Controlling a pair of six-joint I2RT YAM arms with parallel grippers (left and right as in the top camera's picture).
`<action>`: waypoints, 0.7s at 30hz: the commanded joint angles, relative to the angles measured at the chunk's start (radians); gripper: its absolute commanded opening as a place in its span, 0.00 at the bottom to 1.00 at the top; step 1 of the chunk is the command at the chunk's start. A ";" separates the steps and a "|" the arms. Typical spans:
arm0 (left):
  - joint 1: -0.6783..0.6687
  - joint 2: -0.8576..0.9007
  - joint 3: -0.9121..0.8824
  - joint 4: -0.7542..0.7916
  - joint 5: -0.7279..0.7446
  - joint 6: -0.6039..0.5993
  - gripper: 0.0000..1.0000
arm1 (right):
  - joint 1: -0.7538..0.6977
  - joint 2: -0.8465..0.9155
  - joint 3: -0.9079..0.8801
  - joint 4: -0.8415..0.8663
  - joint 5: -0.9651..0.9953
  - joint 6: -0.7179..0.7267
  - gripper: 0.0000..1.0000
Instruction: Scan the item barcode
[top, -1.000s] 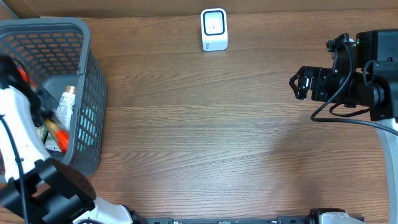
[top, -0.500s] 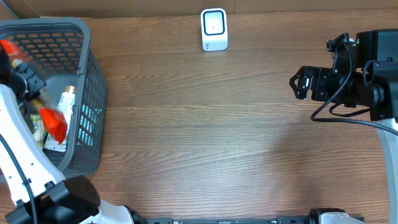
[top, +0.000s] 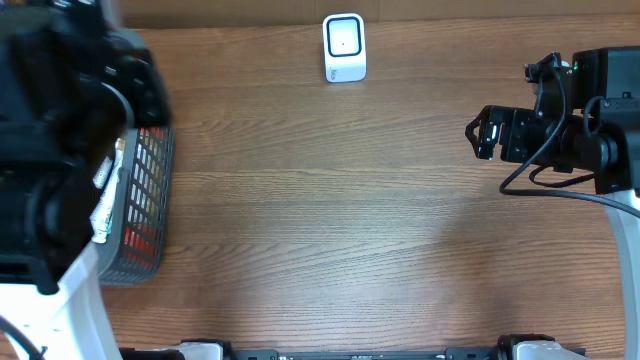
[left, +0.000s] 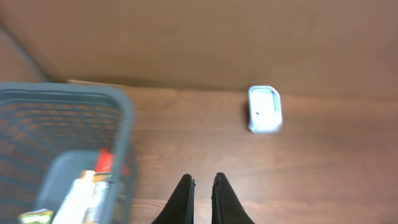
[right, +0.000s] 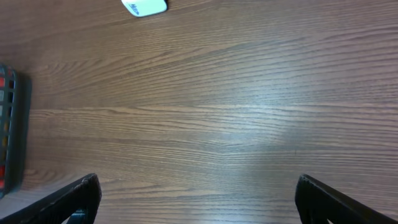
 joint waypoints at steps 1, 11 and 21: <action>-0.068 0.077 -0.042 -0.026 -0.080 -0.056 0.04 | 0.005 -0.010 -0.004 -0.004 0.007 -0.005 1.00; 0.059 0.088 -0.038 -0.018 -0.167 -0.149 0.72 | 0.005 -0.010 -0.004 -0.010 0.007 -0.005 1.00; 0.491 0.110 -0.045 -0.096 0.002 -0.127 0.84 | 0.005 -0.010 -0.004 -0.010 0.007 -0.005 1.00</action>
